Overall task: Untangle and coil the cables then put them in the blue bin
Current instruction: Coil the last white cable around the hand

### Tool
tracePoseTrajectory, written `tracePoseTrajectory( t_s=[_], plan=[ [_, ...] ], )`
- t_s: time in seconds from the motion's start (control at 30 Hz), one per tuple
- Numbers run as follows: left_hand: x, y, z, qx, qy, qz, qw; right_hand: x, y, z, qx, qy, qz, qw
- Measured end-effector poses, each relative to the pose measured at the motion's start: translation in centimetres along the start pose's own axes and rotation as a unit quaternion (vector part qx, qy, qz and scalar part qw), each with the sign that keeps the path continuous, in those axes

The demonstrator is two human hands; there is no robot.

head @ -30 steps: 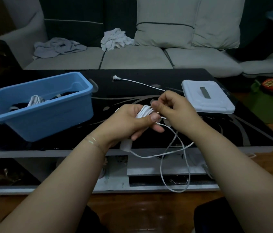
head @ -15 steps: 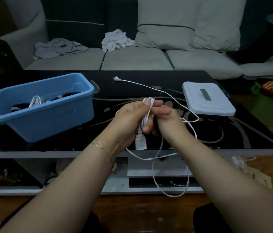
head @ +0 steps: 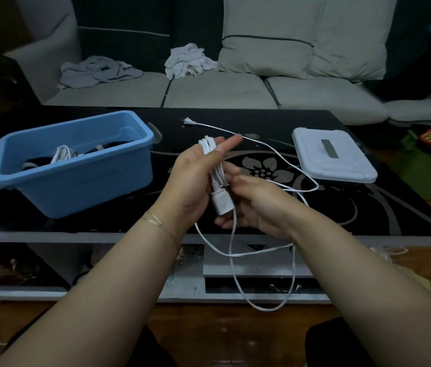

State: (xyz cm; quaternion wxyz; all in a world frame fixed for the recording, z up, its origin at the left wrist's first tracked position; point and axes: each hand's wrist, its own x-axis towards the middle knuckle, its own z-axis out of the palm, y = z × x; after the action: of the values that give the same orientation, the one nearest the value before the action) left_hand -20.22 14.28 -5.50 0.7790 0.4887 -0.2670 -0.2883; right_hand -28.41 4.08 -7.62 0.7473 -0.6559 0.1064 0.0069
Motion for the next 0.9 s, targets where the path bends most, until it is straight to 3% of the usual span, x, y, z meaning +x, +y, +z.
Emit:
tracePoseTrajectory(
  t_s=[0.1, 0.3, 0.43, 0.6, 0.67, 0.73, 0.83, 0.9],
  plan=[
    [0.5, 0.1, -0.3, -0.001, 0.042, 0.013, 0.999, -0.1, 0.2, 0.1, -0.019, -0.021, 0.005, 1.0],
    [0.4, -0.3, -0.3, 0.127, 0.037, 0.048, 0.99, -0.1, 0.5, 0.1, -0.137, 0.0, -0.026, 0.99],
    [0.4, -0.5, 0.0, 0.203, 0.033, 0.036, 0.978, 0.0, 0.6, -0.2, -0.288, 0.047, -0.038, 0.956],
    [0.3, -0.4, 0.1, 0.251, 0.031, 0.029, 0.967, -0.1, 0.0, -0.3, -0.395, 0.058, -0.087, 0.913],
    [0.4, -0.6, -0.1, 0.31, 0.048, 0.051, 0.948, -0.2, 0.0, -0.5, -0.431, 0.067, -0.086, 0.896],
    [0.6, -0.8, -0.7, 0.408, 0.059, 0.085, 0.907, -0.4, -0.1, -0.5, -0.447, 0.082, -0.084, 0.887],
    [0.6, -0.9, -1.4, 0.524, 0.041, 0.102, 0.844, -1.0, -0.7, -0.8, -0.405, 0.082, -0.122, 0.902],
    [0.3, -0.7, -1.5, 0.55, 0.001, 0.103, 0.829, -1.4, -1.2, -1.0, -0.378, 0.069, -0.143, 0.912]
  ],
)
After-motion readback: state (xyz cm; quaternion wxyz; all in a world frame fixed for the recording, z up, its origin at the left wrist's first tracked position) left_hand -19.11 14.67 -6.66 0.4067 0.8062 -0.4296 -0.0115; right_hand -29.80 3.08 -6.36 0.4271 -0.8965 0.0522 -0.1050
